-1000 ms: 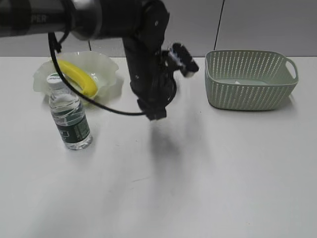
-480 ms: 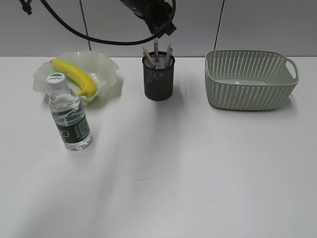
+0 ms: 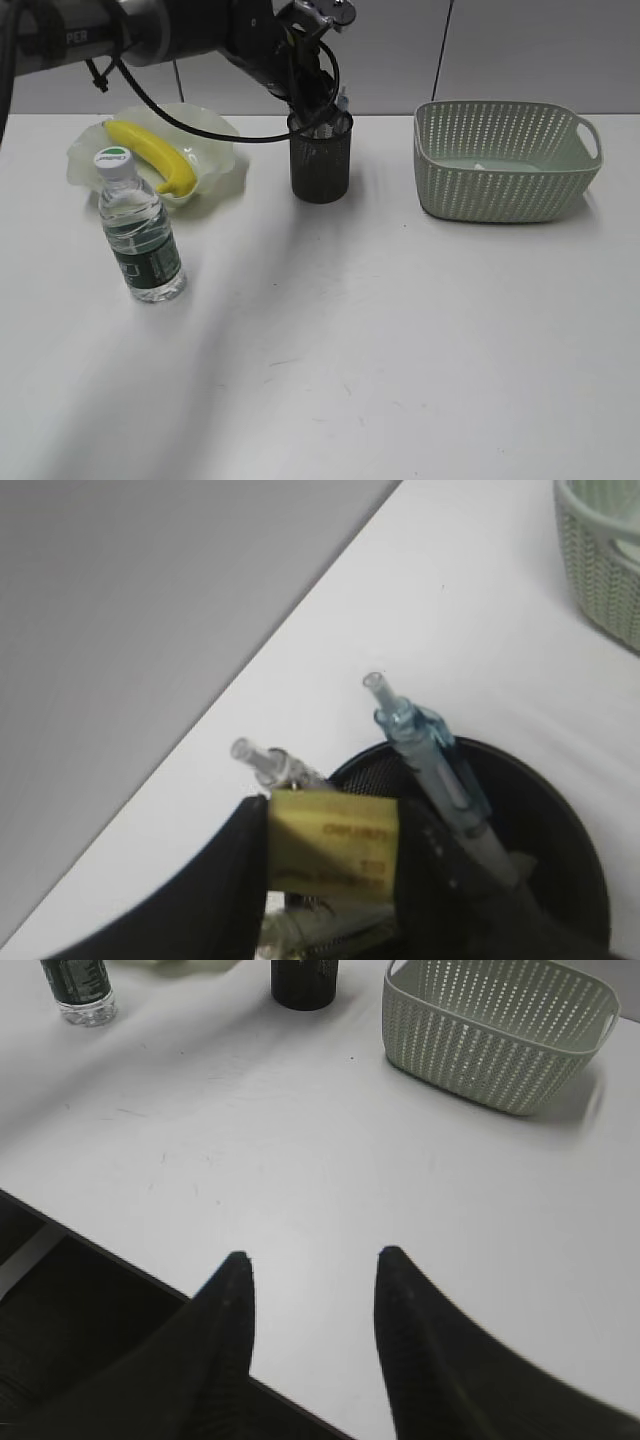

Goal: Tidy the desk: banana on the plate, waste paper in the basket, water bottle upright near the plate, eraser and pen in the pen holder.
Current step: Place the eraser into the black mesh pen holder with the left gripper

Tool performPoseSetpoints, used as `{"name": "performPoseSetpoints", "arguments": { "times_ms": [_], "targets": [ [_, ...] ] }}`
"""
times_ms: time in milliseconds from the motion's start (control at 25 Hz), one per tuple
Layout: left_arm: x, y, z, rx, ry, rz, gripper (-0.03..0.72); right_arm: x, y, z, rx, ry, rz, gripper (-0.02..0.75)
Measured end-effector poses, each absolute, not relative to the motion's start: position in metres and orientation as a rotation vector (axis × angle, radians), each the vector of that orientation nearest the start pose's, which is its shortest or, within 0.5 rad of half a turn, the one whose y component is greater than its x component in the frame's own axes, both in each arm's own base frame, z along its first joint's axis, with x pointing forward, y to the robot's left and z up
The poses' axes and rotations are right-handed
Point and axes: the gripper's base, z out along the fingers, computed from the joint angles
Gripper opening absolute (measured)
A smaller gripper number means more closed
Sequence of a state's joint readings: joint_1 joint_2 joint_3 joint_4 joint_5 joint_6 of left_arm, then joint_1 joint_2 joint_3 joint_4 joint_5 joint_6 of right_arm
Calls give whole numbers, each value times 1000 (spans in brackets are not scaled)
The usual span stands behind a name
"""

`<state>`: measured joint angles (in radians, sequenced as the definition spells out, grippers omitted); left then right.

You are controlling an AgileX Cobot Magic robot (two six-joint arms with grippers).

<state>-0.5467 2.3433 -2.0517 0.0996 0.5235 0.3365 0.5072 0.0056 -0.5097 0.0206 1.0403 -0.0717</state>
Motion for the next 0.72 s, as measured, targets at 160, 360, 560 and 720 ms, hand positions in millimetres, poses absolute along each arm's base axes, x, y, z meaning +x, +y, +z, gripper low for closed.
{"name": "performPoseSetpoints", "arguments": {
  "times_ms": [160,360,560,720],
  "targets": [
    [468,-281,204,1021,2034,-38,283,-5,-1,282,-581,1948,300,330],
    [468,-282,202,1017,2034,-44,288,-5,-1,282,-581,1947,300,330],
    [467,-281,205,1014,2035,-47,408,-5,-1,282,-581,1947,300,330],
    [464,-280,222,1000,2020,-54,443,-5,-1,282,-581,1947,300,330]
  ]
}}
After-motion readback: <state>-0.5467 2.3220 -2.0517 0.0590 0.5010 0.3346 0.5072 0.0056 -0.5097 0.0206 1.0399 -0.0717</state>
